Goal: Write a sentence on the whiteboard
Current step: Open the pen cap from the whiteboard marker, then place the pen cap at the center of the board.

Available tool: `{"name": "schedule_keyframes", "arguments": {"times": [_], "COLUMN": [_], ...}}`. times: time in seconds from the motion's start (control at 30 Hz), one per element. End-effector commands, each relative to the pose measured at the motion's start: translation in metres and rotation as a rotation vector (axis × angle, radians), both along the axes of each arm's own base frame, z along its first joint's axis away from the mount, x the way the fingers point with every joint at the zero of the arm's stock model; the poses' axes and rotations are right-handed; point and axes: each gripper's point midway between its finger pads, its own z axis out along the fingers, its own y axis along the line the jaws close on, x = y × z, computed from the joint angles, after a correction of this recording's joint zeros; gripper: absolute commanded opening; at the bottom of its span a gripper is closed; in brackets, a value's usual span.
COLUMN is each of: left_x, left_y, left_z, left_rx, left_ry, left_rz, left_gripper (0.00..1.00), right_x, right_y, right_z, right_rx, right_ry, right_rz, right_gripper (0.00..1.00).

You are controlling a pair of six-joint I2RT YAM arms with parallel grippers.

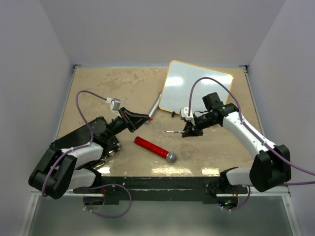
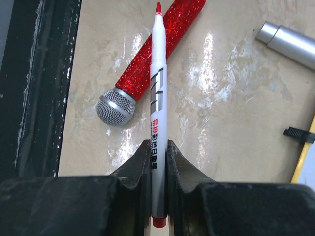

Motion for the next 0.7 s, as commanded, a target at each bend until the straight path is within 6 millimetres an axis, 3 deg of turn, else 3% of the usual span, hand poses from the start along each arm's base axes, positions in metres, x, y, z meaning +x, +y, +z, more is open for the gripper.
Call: {"name": "schedule_keyframes", "arguments": {"times": [0.0,0.17,0.27,0.3,0.33,0.4,0.43,0.67], "left_x": [0.001,0.011,0.028,0.036,0.045,0.059,0.069,0.090], "left_y": [0.017,0.016,0.018,0.021,0.022,0.033,0.035,0.058], "left_z": [0.024,-0.006,-0.038,-0.058,-0.061,-0.094,-0.093,-0.143], "left_rx": [-0.032,0.036,0.121,0.171,0.196,0.306,0.327,0.528], "left_ry": [-0.126,-0.049,0.052,0.127,0.149,0.250,0.257,0.405], "left_rz": [0.045,0.072,0.124,0.163,0.189,0.275,0.306,0.442], "left_gripper": [0.00,0.00,0.00,0.00,0.00,0.00,0.00,0.00], "right_x": [-0.002,0.025,0.038,0.042,0.042,0.043,0.043,0.043], "right_y": [-0.005,-0.014,-0.018,-0.020,-0.021,-0.023,-0.023,-0.024], "right_z": [0.001,0.008,0.011,0.012,0.011,0.008,0.009,0.006], "right_rx": [-0.029,-0.060,-0.054,-0.054,-0.056,-0.060,-0.060,-0.061], "right_ry": [-0.028,-0.087,-0.107,-0.117,-0.114,-0.111,-0.111,-0.110], "right_rz": [-0.029,-0.213,-0.288,-0.306,-0.311,-0.323,-0.325,-0.326], "right_gripper": [0.00,0.00,0.00,0.00,0.00,0.00,0.00,0.00]}}
